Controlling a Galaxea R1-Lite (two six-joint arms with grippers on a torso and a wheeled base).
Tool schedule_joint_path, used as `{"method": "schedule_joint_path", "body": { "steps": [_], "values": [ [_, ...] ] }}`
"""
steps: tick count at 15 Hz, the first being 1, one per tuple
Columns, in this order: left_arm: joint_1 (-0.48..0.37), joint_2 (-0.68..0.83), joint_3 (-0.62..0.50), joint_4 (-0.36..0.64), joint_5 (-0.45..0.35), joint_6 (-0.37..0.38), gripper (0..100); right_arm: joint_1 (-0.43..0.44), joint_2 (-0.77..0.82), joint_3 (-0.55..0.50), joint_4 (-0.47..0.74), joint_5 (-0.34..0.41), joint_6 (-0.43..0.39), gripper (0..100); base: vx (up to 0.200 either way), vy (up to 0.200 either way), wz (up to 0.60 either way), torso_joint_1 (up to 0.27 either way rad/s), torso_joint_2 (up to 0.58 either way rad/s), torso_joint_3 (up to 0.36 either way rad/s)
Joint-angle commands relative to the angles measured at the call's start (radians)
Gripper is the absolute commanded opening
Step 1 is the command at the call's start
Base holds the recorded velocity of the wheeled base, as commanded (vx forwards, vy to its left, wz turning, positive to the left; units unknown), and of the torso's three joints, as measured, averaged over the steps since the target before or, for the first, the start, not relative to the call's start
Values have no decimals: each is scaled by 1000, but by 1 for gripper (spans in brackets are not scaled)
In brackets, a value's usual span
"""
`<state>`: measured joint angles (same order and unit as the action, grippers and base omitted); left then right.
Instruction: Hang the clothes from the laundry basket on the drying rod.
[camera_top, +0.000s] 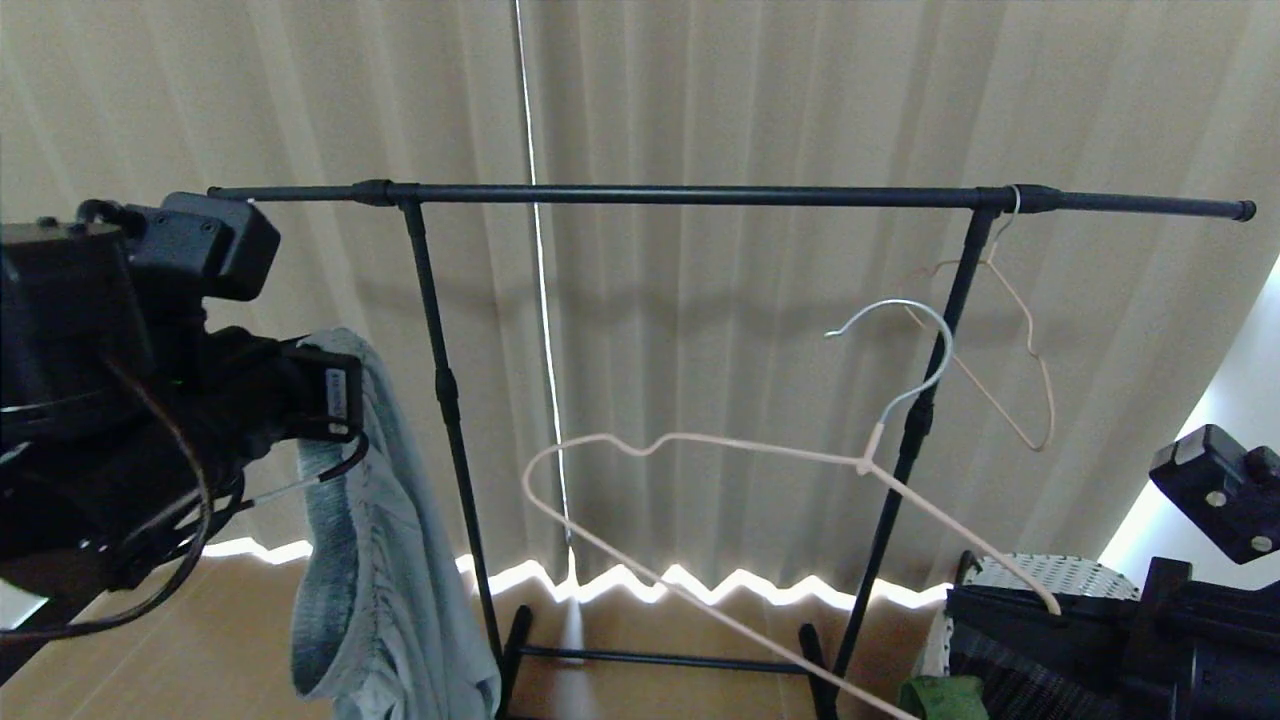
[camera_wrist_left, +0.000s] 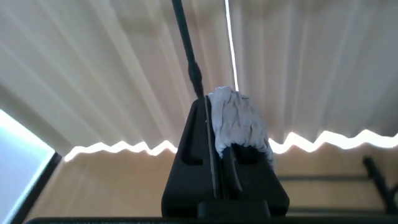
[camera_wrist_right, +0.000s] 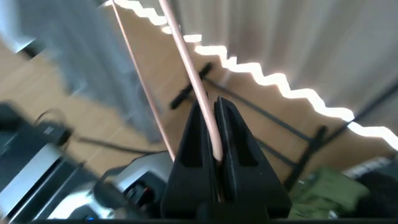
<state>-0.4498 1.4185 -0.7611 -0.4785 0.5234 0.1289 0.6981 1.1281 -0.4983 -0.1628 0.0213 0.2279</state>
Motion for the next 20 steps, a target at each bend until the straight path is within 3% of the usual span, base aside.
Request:
{"method": "schedule_joint_path", "body": {
  "steps": [1, 3, 7, 9, 13, 20],
  "values": [
    [-7, 138, -103, 14, 13, -11, 0, 67, 16, -3, -11, 0, 2, 0, 0, 0, 0, 0, 0, 0],
    [-6, 165, -149, 87, 15, -11, 0, 120, 41, -2, -52, -1, 2, 0, 0, 0, 0, 0, 0, 0],
    [-6, 183, -216, 198, 21, -11, 0, 146, 150, -23, -86, -3, 10, 0, 0, 0, 0, 0, 0, 0],
    [-7, 188, -219, 198, 21, -12, 0, 156, 205, -57, -115, -7, 47, 0, 0, 0, 0, 0, 0, 0],
    [-13, 184, -221, 250, 23, -12, 0, 162, 355, -178, -116, -124, 148, 0, 0, 0, 0, 0, 0, 0],
    [-10, 191, -225, 290, 24, -28, 0, 202, 480, -309, -115, -161, 208, 0, 0, 0, 0, 0, 0, 0]
  ]
}}
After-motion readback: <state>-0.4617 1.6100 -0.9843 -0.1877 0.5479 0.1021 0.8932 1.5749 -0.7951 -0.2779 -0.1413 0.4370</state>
